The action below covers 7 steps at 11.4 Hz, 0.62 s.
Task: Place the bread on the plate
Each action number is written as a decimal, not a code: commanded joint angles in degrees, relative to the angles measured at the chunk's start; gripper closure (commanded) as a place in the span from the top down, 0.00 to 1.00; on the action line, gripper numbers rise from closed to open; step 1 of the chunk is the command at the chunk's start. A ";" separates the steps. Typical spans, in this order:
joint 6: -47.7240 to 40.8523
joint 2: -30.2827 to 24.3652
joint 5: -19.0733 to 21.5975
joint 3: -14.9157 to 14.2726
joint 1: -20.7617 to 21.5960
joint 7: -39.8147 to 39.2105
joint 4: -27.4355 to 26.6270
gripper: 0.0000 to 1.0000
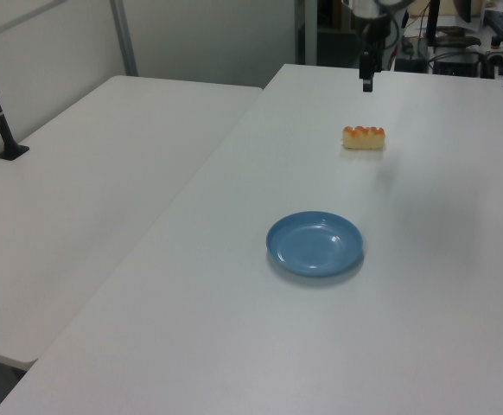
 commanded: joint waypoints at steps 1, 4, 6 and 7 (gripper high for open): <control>7.30 5.95 0.93 -4.39 0.81 -5.46 -2.23 1.00; 14.24 12.46 0.93 -4.22 0.36 -6.00 -3.54 1.00; 18.63 14.93 0.84 -4.22 0.01 -7.23 -5.04 1.00; 19.09 15.64 0.84 -4.22 0.10 -7.06 -5.57 1.00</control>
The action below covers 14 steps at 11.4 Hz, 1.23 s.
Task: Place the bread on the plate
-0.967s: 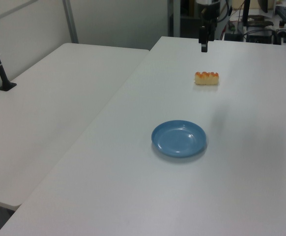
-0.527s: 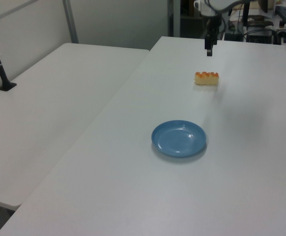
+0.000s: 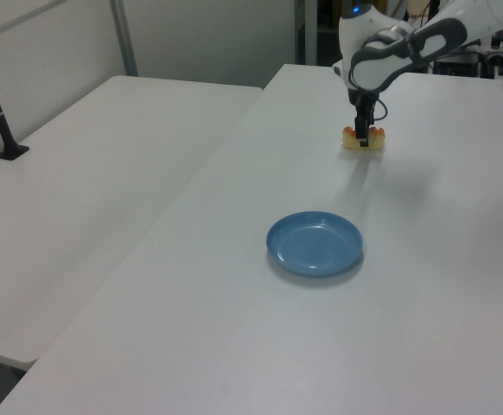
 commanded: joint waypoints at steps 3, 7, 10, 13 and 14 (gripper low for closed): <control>2.31 0.27 1.54 -0.63 1.21 -0.79 -1.77 0.50; -3.37 -6.39 7.95 -0.63 3.05 0.26 -0.46 0.40; -10.51 -10.44 12.26 -0.28 9.53 5.95 1.48 0.43; -11.84 -9.75 12.44 0.33 20.95 17.62 1.48 0.47; -11.49 -9.23 12.35 1.21 23.68 21.67 1.48 0.47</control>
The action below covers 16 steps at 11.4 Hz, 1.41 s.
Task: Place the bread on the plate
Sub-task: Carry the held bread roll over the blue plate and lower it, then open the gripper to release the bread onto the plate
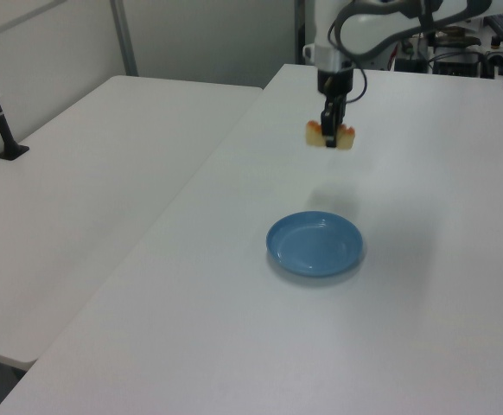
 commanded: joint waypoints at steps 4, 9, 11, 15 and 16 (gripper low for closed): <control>3.85 4.81 -1.67 7.09 10.69 20.00 0.46 0.55; 8.61 7.89 -3.87 8.77 10.70 21.16 0.11 1.00; 7.65 6.84 -5.02 8.95 10.96 21.25 0.11 1.00; -4.36 -5.95 -5.11 12.79 1.34 20.99 0.54 1.00; -9.10 -9.39 -6.15 15.25 -3.32 20.81 0.63 1.00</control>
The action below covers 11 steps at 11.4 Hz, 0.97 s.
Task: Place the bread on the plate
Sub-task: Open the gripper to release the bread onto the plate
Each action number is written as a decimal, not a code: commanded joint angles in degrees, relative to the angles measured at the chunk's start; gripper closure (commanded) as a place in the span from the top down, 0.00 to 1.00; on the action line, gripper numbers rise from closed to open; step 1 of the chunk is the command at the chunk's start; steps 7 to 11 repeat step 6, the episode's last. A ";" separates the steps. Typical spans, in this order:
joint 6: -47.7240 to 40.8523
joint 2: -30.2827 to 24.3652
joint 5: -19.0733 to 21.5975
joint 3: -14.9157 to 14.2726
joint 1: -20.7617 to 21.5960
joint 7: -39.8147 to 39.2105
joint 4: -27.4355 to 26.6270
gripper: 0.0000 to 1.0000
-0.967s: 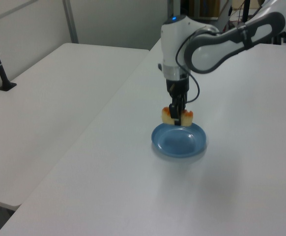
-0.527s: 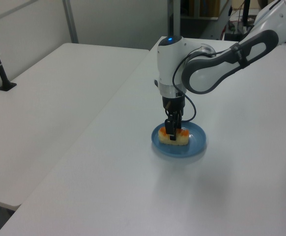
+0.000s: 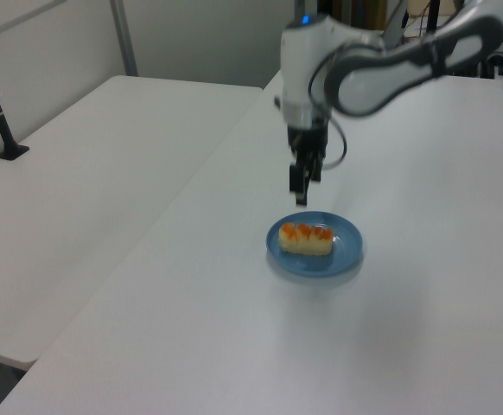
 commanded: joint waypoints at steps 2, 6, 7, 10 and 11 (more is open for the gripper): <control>-16.94 -14.53 -5.41 7.65 -16.21 0.41 -2.18 1.00; -17.68 -16.39 -5.78 7.66 -24.40 -6.87 -2.18 1.00; -17.68 -16.39 -5.78 7.66 -24.40 -6.87 -2.18 1.00; -17.68 -16.39 -5.78 7.66 -24.40 -6.87 -2.18 1.00; -17.68 -16.39 -5.78 7.66 -24.40 -6.87 -2.18 1.00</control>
